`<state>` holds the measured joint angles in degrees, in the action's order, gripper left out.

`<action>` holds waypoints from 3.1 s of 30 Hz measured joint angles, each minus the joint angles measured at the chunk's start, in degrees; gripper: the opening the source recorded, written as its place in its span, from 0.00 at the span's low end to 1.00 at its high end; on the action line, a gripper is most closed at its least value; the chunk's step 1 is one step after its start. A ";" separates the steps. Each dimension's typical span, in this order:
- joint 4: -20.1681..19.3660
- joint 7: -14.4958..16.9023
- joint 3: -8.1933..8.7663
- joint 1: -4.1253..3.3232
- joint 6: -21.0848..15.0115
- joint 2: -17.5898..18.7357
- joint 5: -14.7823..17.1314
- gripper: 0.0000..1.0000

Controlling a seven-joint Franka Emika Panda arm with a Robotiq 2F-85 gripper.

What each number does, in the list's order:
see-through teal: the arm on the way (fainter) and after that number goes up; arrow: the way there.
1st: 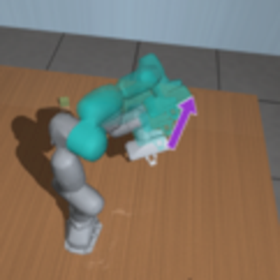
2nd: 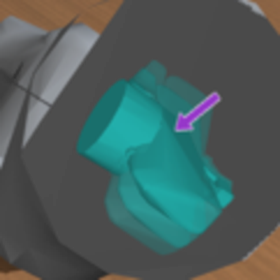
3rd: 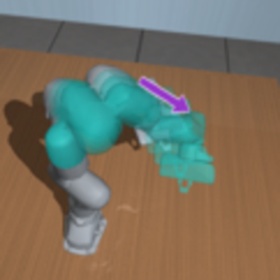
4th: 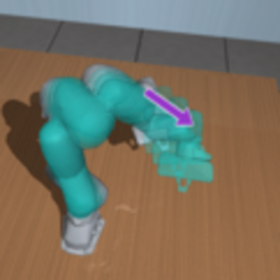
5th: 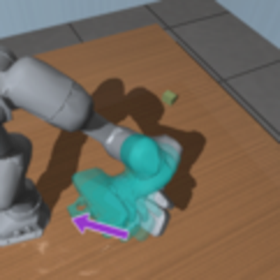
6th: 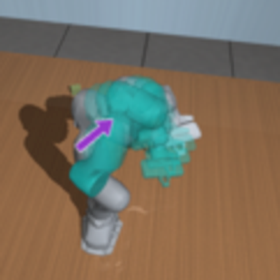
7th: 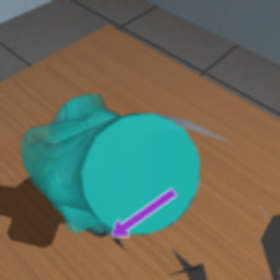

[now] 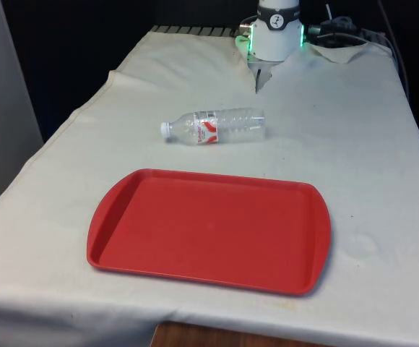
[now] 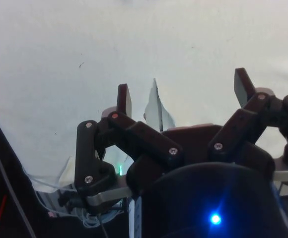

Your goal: Place the bottle upright on the tray.

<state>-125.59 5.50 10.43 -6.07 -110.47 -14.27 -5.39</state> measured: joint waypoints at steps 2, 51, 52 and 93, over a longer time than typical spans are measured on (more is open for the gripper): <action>-0.06 0.00 0.06 0.00 -0.06 0.11 0.00 1.00; -4.41 1.43 3.78 0.00 -7.96 4.58 0.29 1.00; -4.64 1.43 3.78 0.00 -8.37 4.58 0.29 1.00; -11.06 -1.66 5.04 0.00 -20.68 8.77 0.46 1.00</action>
<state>-136.65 3.84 15.47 -6.07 -131.15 -5.50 -4.93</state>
